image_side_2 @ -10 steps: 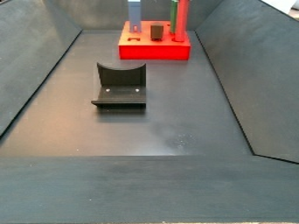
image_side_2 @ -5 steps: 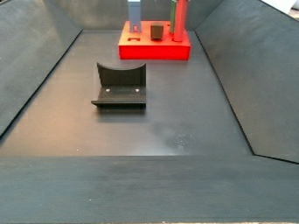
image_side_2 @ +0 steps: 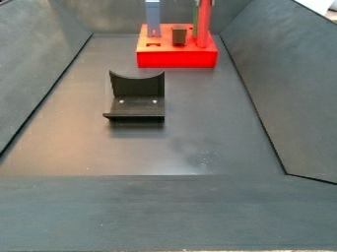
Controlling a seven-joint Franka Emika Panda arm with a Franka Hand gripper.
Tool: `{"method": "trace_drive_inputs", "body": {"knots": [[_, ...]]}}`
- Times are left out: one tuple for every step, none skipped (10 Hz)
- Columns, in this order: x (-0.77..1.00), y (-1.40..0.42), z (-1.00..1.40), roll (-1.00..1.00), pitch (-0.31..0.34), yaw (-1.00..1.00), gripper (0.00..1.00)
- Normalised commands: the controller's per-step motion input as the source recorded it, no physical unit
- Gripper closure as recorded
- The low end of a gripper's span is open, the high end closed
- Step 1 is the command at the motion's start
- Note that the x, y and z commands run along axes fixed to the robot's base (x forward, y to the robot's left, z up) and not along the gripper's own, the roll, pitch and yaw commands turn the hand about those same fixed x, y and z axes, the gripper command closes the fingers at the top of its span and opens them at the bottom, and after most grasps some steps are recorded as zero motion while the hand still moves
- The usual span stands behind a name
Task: Pick up the hexagon object. Move up. Move to above the board. Insert the hexagon object.
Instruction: Insert the hexagon object.
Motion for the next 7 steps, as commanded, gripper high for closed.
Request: {"method": "trace_drive_inputs", "body": {"knots": [[0.0, 0.0, -0.47, 0.0, 0.0, 0.02, 1.0], [0.09, 0.0, -0.49, 0.0, 0.0, 0.0, 1.0], [0.12, 0.0, -0.46, 0.0, 0.0, 0.0, 1.0], [0.11, 0.0, -0.43, 0.0, 0.0, 0.0, 1.0], [0.11, 0.0, -0.33, -0.02, 0.0, 0.0, 1.0], [0.0, 0.0, 0.0, 0.0, -0.017, 0.0, 1.0], [0.0, 0.0, 0.0, 0.0, 0.0, 0.0, 1.0]]}}
